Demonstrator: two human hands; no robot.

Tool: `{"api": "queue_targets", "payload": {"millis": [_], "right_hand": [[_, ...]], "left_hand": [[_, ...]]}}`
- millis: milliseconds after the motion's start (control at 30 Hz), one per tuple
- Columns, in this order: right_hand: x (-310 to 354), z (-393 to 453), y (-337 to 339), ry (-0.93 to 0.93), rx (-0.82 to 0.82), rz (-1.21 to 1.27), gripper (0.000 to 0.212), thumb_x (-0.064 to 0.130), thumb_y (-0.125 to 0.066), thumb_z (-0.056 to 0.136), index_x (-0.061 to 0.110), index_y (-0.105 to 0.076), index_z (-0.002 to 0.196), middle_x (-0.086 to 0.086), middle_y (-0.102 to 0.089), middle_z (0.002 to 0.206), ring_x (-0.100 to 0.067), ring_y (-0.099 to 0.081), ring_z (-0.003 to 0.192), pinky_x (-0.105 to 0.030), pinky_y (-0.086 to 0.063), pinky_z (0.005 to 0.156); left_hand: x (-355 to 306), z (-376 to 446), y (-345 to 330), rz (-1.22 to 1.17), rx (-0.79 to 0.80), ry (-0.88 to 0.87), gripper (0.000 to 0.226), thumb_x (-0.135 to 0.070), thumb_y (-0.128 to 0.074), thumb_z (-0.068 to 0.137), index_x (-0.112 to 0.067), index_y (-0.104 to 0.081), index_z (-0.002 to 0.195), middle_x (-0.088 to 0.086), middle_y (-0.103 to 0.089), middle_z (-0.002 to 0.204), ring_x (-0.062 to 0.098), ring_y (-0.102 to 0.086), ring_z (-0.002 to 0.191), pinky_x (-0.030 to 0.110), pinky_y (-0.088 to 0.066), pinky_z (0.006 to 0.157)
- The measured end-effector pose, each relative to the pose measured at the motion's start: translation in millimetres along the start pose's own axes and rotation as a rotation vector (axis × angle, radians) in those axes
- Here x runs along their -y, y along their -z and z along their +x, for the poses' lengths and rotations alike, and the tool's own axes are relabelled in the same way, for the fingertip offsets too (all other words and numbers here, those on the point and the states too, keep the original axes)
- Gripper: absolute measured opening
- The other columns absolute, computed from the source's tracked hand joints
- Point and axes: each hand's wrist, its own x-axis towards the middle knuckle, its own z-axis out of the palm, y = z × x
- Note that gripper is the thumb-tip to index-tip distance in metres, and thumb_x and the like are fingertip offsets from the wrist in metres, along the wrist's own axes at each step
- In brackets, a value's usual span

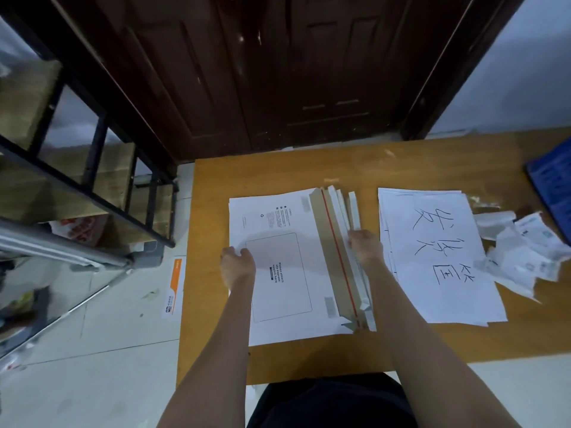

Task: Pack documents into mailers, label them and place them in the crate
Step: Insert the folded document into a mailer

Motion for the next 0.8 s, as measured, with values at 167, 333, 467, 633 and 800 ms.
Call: {"api": "queue_targets", "payload": {"millis": [167, 333, 467, 633, 800], "right_hand": [[1, 4, -2, 0.005, 0.031, -0.115, 0.021, 0.017, -0.043, 0.096, 0.008, -0.048, 0.077, 0.0, -0.042, 0.065, -0.01, -0.039, 0.056, -0.024, -0.027, 0.049], [-2, 8, -1, -0.011, 0.065, -0.056, 0.019, 0.015, -0.05, 0.094, 0.001, -0.063, 0.095, -0.014, -0.055, 0.082, -0.014, -0.047, 0.068, -0.026, -0.035, 0.057], [4, 8, 3, 0.0, 0.095, 0.034, 0.018, 0.011, -0.062, 0.087, 0.009, -0.061, 0.105, -0.004, -0.058, 0.096, -0.019, -0.053, 0.089, -0.029, -0.041, 0.074], [11, 4, 2, -0.039, 0.158, 0.057, 0.007, 0.01, -0.054, 0.091, 0.011, -0.057, 0.085, -0.004, -0.057, 0.082, -0.018, -0.055, 0.074, -0.025, -0.042, 0.063], [20, 4, 12, -0.139, 0.129, 0.153, 0.023, 0.011, -0.041, 0.094, 0.01, -0.047, 0.072, -0.005, -0.041, 0.073, -0.017, -0.04, 0.066, -0.028, -0.033, 0.061]], "left_hand": [[-2, 3, -2, -0.019, -0.027, 0.029, 0.042, -0.012, -0.049, 0.093, 0.004, -0.046, 0.131, 0.02, -0.052, 0.133, 0.037, -0.051, 0.12, 0.042, -0.047, 0.091], [-1, 16, -7, -0.023, -0.017, 0.12, 0.044, -0.02, -0.05, 0.085, 0.009, -0.055, 0.119, 0.026, -0.059, 0.121, 0.043, -0.053, 0.113, 0.046, -0.045, 0.093], [-3, 21, -8, -0.054, -0.003, 0.172, 0.047, -0.021, -0.05, 0.084, 0.009, -0.055, 0.121, 0.027, -0.056, 0.125, 0.044, -0.048, 0.119, 0.053, -0.041, 0.097], [-12, 17, -11, -0.047, 0.026, 0.148, 0.048, -0.015, -0.052, 0.083, 0.01, -0.051, 0.124, 0.03, -0.05, 0.131, 0.047, -0.044, 0.124, 0.058, -0.037, 0.1], [-34, -9, -18, 0.02, 0.007, -0.02, 0.048, -0.017, -0.063, 0.084, -0.003, -0.048, 0.128, 0.017, -0.045, 0.134, 0.033, -0.039, 0.125, 0.043, -0.04, 0.1]]}}
